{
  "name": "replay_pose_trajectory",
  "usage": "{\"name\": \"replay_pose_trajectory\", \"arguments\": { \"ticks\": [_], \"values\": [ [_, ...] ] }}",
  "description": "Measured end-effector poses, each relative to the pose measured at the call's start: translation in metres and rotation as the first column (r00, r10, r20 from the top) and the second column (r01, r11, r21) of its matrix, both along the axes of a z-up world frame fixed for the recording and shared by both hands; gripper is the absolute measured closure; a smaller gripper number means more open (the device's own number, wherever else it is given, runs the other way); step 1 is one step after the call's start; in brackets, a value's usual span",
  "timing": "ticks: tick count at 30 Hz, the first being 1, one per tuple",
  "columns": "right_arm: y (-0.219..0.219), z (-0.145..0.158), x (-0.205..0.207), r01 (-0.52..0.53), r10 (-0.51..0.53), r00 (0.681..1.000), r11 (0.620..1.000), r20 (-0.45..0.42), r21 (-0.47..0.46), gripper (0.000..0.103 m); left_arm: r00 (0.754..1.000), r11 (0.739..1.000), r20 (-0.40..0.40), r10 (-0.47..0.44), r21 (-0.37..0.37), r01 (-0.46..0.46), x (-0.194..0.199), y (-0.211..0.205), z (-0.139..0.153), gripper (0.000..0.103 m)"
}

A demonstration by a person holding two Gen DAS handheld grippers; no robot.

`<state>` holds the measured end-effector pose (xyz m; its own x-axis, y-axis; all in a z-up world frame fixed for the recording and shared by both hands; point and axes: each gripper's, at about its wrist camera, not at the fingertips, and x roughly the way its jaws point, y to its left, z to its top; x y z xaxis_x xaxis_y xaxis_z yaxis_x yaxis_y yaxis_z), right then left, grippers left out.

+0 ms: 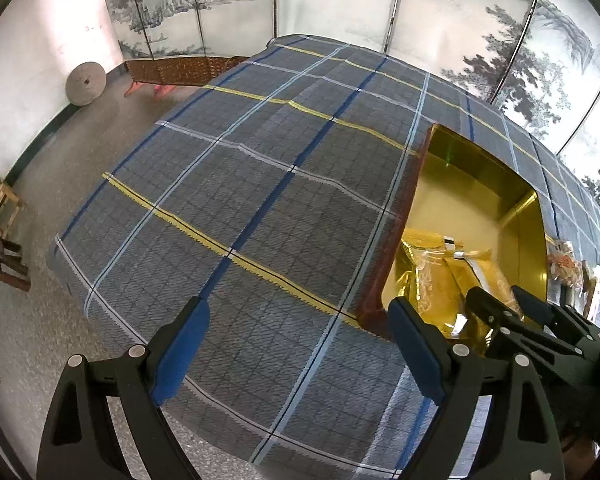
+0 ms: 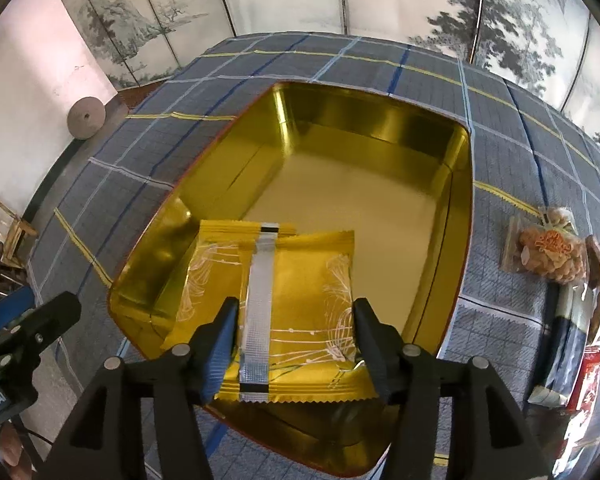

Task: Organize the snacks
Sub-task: 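Carry the large yellow packet into the gold tin and open the right gripper, then grasp the red packet with gold characters with the right gripper and lift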

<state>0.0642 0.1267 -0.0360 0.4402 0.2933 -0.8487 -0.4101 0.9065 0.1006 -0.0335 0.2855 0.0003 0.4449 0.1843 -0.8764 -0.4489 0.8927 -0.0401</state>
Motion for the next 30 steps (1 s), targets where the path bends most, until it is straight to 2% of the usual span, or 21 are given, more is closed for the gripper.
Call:
{"name": "replay_pose_trajectory", "arguments": {
  "ticks": [7, 11, 18, 24, 30],
  "values": [
    [-0.012, 0.021, -0.009, -0.021, 0.019, 0.999, 0.999, 0.041, 0.046, 0.043, 1.000, 1.000, 0.021, -0.015, 0.011, 0.014, 0.002, -0.009, 0.010, 0.015],
    [-0.034, 0.037, -0.016, -0.022, 0.017, 0.996, 0.998, 0.087, 0.057, 0.043, 0.999, 0.999, 0.023, -0.045, 0.008, 0.045, 0.007, -0.025, 0.012, 0.015],
    [-0.113, 0.052, -0.019, 0.073, -0.077, 0.987, 0.997, 0.139, 0.035, 0.043, 0.987, 0.987, 0.023, -0.162, 0.018, 0.162, 0.020, -0.074, 0.016, 0.015],
    [-0.201, 0.046, -0.015, 0.205, -0.197, 0.970, 0.978, 0.140, -0.042, 0.043, 0.967, 0.967, 0.018, -0.255, 0.026, 0.255, 0.034, -0.116, 0.017, 0.015],
    [-0.257, 0.015, -0.013, 0.266, -0.261, 0.963, 0.958, 0.059, -0.110, 0.043, 0.941, 0.941, 0.000, -0.338, 0.025, 0.338, 0.045, -0.156, 0.014, 0.014]
  ]
}}
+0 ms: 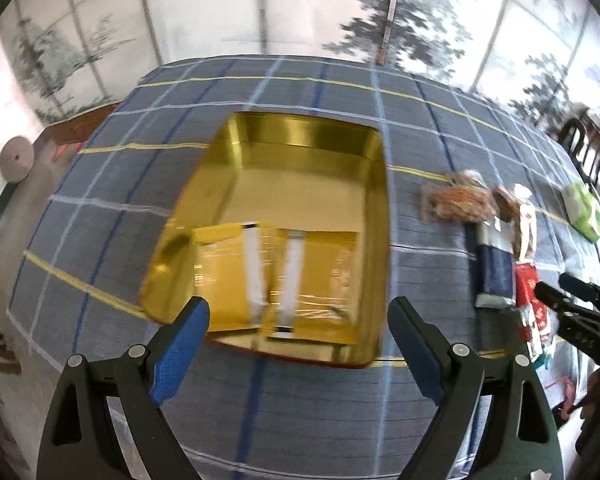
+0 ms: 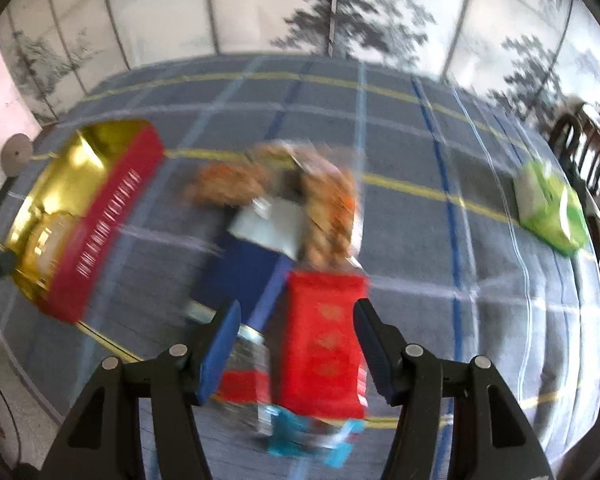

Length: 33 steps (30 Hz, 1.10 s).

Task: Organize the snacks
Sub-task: 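Grasp the red packet with gold characters with the right gripper and lift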

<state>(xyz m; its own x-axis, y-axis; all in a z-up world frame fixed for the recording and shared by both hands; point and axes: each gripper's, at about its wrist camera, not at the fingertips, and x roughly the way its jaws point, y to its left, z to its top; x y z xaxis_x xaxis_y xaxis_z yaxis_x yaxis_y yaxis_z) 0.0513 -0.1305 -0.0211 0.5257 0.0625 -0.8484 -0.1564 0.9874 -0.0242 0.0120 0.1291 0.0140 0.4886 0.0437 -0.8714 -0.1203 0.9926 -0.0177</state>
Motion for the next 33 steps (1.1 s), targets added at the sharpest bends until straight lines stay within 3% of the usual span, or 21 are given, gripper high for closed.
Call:
{"name": "replay_pose_trajectory", "arguments": {
  "ticks": [9, 23, 26, 33],
  "values": [
    [-0.022, -0.031, 0.001, 0.023, -0.022, 0.996, 1.000, -0.086, 0.003, 0.043, 0.996, 0.996, -0.038, -0.085, 0.022, 0.086, 0.016, -0.044, -0.010, 0.014],
    [-0.021, -0.042, 0.011, 0.017, -0.014, 0.995, 1.000, -0.103, 0.021, 0.040, 0.975, 0.977, -0.087, -0.207, 0.031, 0.210, 0.051, -0.107, -0.027, 0.014],
    [-0.025, -0.041, 0.011, 0.018, -0.015, 0.996, 0.999, -0.088, 0.034, 0.053, 0.968, 0.971, -0.096, -0.234, 0.036, 0.238, 0.056, -0.120, -0.031, 0.014],
    [-0.052, -0.039, 0.015, 0.067, -0.063, 0.996, 0.996, -0.071, 0.054, 0.056, 0.951, 0.957, -0.111, -0.287, 0.007, 0.290, 0.066, -0.146, -0.037, 0.014]
  ]
}}
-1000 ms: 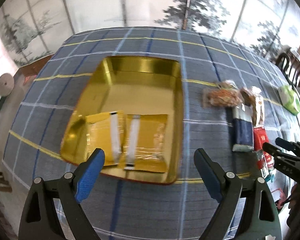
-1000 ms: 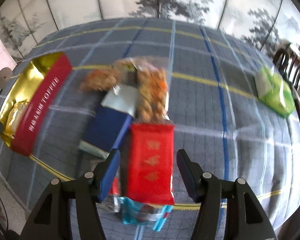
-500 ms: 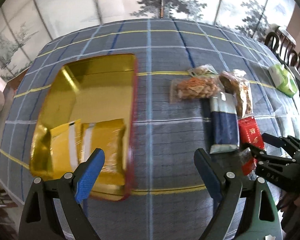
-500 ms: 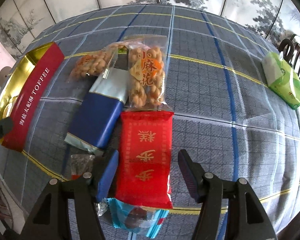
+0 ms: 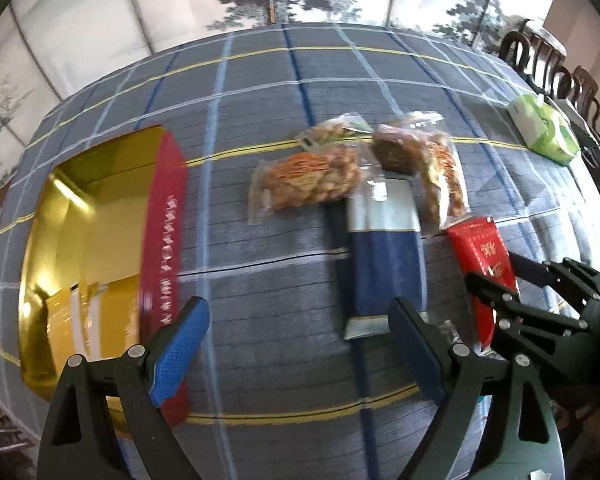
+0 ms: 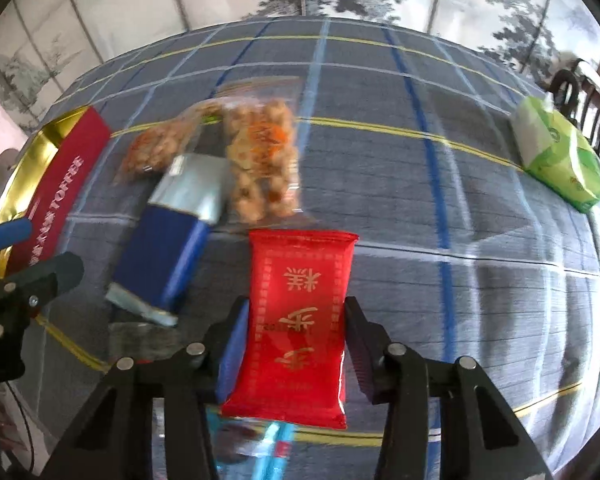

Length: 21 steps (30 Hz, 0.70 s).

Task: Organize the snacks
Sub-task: 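Grasp the red packet with gold characters with the right gripper and lift, then grasp the blue-and-white packet with the left gripper while the right gripper holds the red packet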

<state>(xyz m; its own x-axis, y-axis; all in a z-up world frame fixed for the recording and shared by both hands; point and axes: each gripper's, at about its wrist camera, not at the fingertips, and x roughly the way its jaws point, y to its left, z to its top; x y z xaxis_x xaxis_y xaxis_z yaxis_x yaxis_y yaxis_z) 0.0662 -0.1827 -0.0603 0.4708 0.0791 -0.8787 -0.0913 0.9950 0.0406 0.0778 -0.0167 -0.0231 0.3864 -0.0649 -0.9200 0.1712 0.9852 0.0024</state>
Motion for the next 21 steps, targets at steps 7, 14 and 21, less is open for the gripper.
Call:
{"name": "replay_pose_trajectory", "arguments": {
  "ticks": [7, 14, 21],
  "values": [
    [-0.041, -0.001, 0.010, 0.074, -0.074, 0.996, 0.997, 0.046, -0.006, 0.056, 0.999, 0.999, -0.010, -0.031, -0.028, 0.030, 0.010, -0.019, -0.003, 0.014],
    [-0.064, -0.005, 0.022, 0.106, -0.104, 0.987, 0.994, 0.125, -0.009, 0.052, 0.998, 0.998, -0.025, -0.056, -0.019, 0.056, 0.022, -0.038, -0.013, 0.014],
    [-0.062, -0.008, 0.024, 0.103, -0.096, 0.979, 0.994, 0.178, -0.030, 0.049, 0.997, 0.999, -0.057, -0.052, 0.003, 0.052, 0.030, -0.045, -0.028, 0.014]
  ]
}}
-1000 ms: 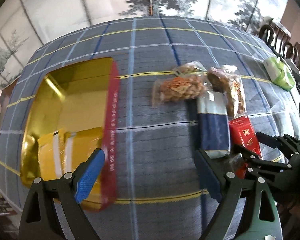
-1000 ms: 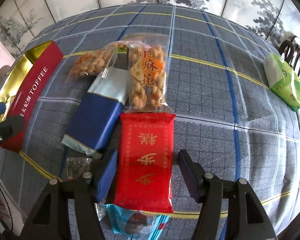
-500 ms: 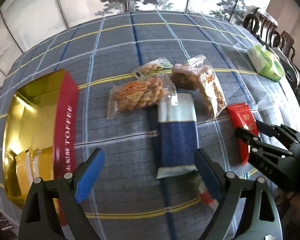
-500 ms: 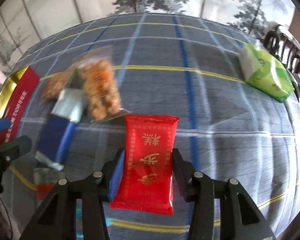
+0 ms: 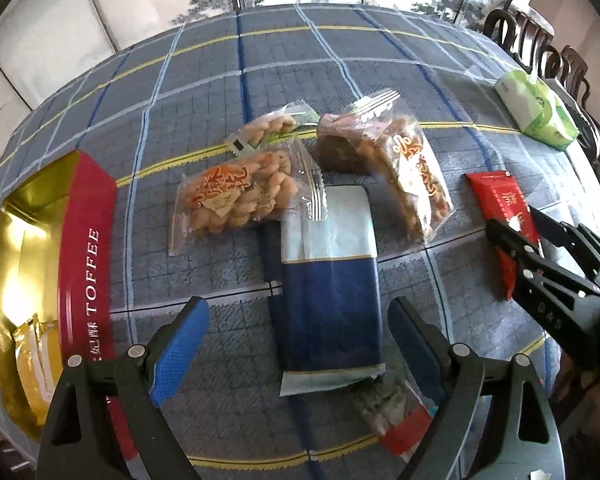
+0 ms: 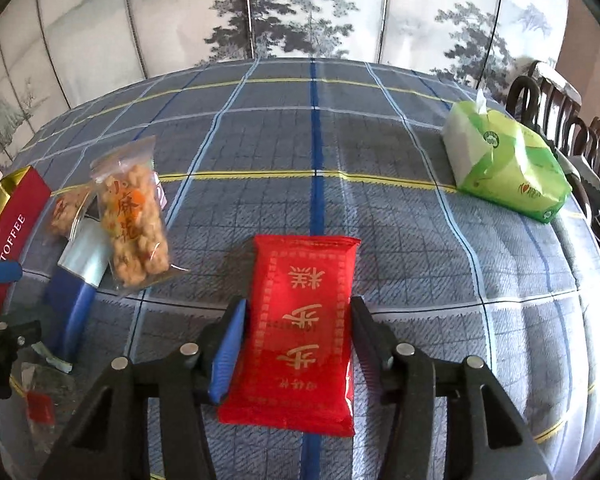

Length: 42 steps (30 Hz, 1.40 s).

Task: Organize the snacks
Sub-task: 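Grasp the blue-and-white packet with the left gripper while the right gripper holds the red packet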

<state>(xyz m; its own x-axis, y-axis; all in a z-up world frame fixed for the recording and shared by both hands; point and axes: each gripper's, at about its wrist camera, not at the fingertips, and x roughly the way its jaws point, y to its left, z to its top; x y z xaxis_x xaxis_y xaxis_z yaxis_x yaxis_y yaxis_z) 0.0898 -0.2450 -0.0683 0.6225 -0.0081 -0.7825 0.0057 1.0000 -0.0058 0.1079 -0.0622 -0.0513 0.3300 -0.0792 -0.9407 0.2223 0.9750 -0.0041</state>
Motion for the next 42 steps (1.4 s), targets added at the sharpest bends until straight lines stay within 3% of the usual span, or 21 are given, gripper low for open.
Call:
{"name": "replay_pose_trajectory", "arguments": {
  "ticks": [10, 18, 42],
  "values": [
    [0.000, -0.002, -0.002, 0.001, -0.001, 0.998, 1.000, 0.055, 0.001, 0.049, 0.999, 1.000, -0.044, 0.026, 0.005, -0.026, 0.008, -0.003, -0.015, 0.016],
    [0.002, -0.003, -0.005, 0.009, -0.009, 0.997, 1.000, 0.077, 0.000, 0.049, 0.999, 1.000, -0.029, 0.016, -0.008, -0.016, 0.005, 0.001, -0.013, 0.051],
    [0.003, -0.002, -0.006, 0.019, -0.019, 0.996, 1.000, 0.085, -0.004, 0.049, 0.999, 0.998, -0.022, -0.040, -0.053, 0.039, -0.039, 0.036, 0.015, 0.056]
  ]
}}
